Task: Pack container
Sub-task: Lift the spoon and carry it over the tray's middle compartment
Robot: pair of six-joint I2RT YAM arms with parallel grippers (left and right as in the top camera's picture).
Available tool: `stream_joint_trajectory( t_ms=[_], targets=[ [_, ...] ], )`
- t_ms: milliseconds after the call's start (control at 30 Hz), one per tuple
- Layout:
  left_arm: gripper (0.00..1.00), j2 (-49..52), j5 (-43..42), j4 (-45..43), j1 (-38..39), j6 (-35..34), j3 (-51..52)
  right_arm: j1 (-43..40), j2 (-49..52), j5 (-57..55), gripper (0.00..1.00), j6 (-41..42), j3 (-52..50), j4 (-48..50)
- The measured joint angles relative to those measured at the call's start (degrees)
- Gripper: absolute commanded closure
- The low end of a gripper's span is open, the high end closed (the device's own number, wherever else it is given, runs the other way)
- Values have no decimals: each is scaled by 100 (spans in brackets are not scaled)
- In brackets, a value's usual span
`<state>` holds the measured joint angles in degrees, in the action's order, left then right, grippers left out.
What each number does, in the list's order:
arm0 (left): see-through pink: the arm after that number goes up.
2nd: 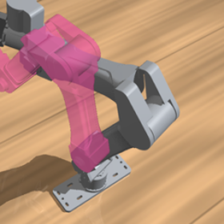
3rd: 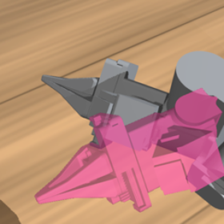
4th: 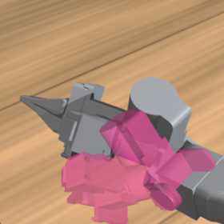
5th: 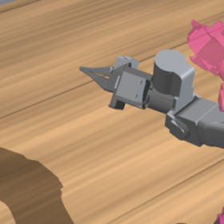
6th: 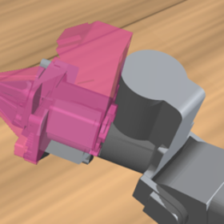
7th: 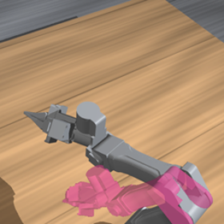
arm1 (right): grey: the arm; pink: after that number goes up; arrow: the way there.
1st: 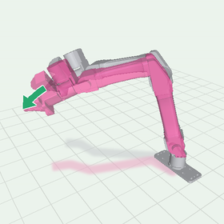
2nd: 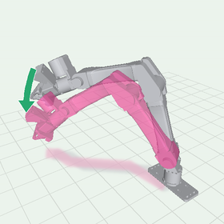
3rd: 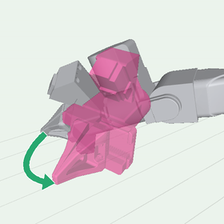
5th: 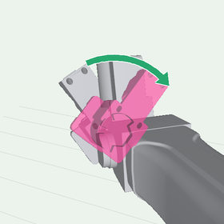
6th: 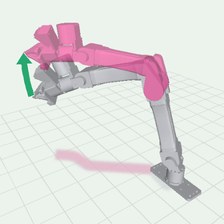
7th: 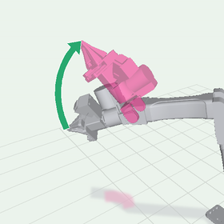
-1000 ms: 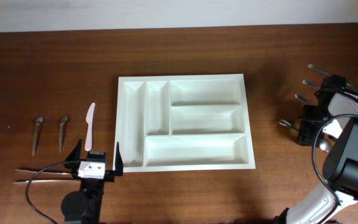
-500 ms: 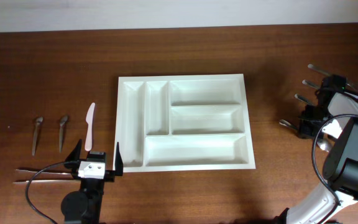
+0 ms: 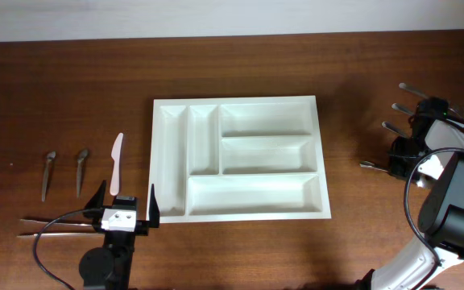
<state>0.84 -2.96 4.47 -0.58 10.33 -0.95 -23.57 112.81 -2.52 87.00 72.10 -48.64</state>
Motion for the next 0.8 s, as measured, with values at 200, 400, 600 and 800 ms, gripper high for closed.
stream_joint_trajectory(
  t_ms=[200,400,600,800],
  targets=[
    [1,0,0,0,0,0,-2,11,13,2,96,-376,168,-227],
    [1,0,0,0,0,0,-2,157,22,2,96,-673,1202,-1040],
    [1,0,0,0,0,0,0,638,22,140,96,-772,2398,-1738],
    [1,0,0,0,0,0,0,1631,22,343,96,-566,2841,-1991]
  ],
)
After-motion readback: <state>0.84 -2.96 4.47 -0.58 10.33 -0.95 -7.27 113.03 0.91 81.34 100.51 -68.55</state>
